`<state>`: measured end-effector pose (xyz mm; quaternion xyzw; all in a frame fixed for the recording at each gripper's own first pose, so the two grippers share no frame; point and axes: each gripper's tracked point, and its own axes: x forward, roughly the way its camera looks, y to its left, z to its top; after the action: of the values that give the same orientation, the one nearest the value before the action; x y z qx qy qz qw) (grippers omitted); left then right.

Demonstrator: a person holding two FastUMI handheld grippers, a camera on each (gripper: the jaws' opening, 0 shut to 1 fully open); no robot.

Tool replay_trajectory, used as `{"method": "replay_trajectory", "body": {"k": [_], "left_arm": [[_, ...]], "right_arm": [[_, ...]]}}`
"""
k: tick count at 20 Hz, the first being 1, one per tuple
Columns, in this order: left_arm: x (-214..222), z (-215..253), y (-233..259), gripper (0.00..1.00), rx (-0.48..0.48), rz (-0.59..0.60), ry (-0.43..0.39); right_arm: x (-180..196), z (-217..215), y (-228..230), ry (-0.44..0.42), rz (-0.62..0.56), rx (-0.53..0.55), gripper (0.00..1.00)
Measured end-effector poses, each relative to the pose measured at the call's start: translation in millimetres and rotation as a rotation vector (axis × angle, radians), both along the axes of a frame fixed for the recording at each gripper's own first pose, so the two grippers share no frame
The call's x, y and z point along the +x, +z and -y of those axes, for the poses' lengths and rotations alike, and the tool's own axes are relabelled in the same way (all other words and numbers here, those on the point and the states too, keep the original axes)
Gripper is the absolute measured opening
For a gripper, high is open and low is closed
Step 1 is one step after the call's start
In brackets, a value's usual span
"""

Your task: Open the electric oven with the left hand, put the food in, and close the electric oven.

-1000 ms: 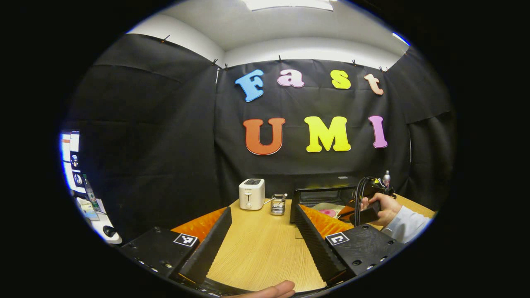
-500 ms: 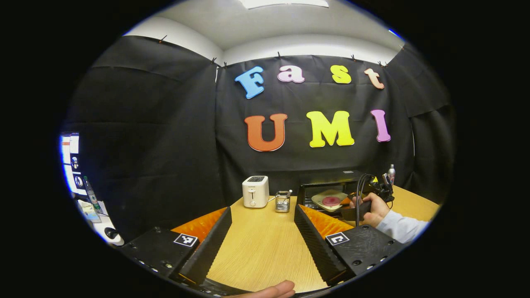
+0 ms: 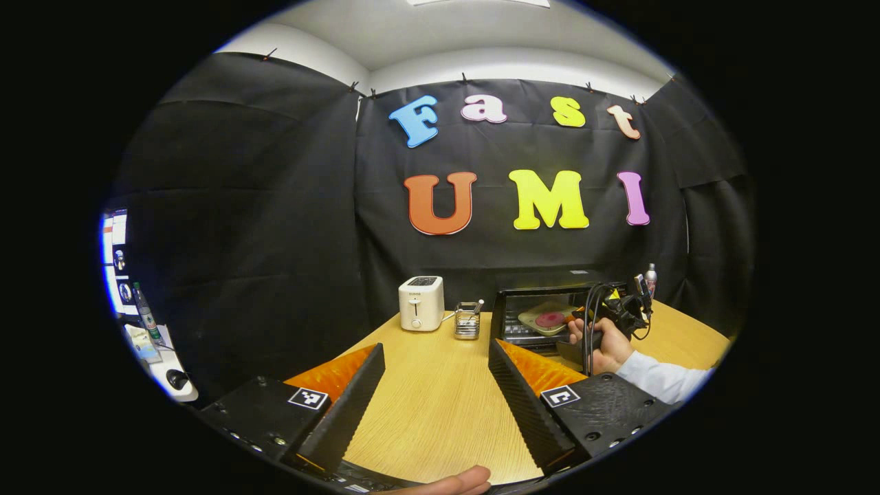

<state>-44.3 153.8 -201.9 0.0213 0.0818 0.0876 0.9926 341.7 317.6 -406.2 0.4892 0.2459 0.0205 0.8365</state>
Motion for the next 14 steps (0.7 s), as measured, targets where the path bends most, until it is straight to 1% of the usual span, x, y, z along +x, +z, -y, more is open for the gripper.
{"method": "replay_trajectory", "body": {"k": [1, 2, 3, 4, 5, 6, 7, 8, 9, 10, 11, 12, 13, 14], "left_arm": [[3, 1, -2, 0.96, -0.003, -0.004, -0.003], [5, 1, -4, 0.96, -0.003, -0.008, -0.001], [5, -1, -5, 0.96, -0.004, -0.010, 0.002], [3, 0, -6, 0.96, -0.010, -0.012, 0.001], [3, 1, -6, 0.96, -0.024, -0.013, -0.001], [1, 4, -7, 0.96, -0.039, -0.014, -0.010], [1, 7, -6, 0.96, -0.049, -0.012, -0.020], [1, 8, -7, 0.96, -0.055, -0.013, -0.026], [0, 9, -8, 0.96, -0.054, -0.012, -0.029], [-1, 9, -7, 0.96, -0.047, -0.010, -0.031], [-3, 9, -7, 0.96, -0.048, -0.013, -0.029], [-2, 11, -9, 0.97, -0.054, -0.016, -0.033], [-3, 12, -8, 0.96, -0.063, -0.015, -0.039], [-4, 13, -8, 0.96, -0.071, -0.012, -0.043]], "right_arm": [[0, 2, 0, -0.006, 0.010, -0.023, 0.10], [1, 3, -1, -0.007, 0.024, -0.053, 0.13], [-2, 3, -2, -0.006, 0.038, -0.094, 0.03], [-4, 1, -1, 0.002, 0.057, -0.133, 0.14], [-8, 0, 2, 0.013, 0.085, -0.172, 0.16], [-12, -2, 6, 0.020, 0.110, -0.213, 0.10], [-15, -3, 11, 0.028, 0.146, -0.251, 0.15], [-16, -5, 17, 0.034, 0.179, -0.298, 0.17], [-18, -6, 22, 0.048, 0.220, -0.341, 0.25], [-24, -9, 22, 0.062, 0.247, -0.392, 0.28], [-29, -9, 32, 0.089, 0.275, -0.438, 0.34], [-36, -14, 39, 0.114, 0.300, -0.484, 0.37], [-45, -14, 44, 0.132, 0.319, -0.530, 0.43], [-52, -13, 49, 0.148, 0.340, -0.570, 0.48]]}}
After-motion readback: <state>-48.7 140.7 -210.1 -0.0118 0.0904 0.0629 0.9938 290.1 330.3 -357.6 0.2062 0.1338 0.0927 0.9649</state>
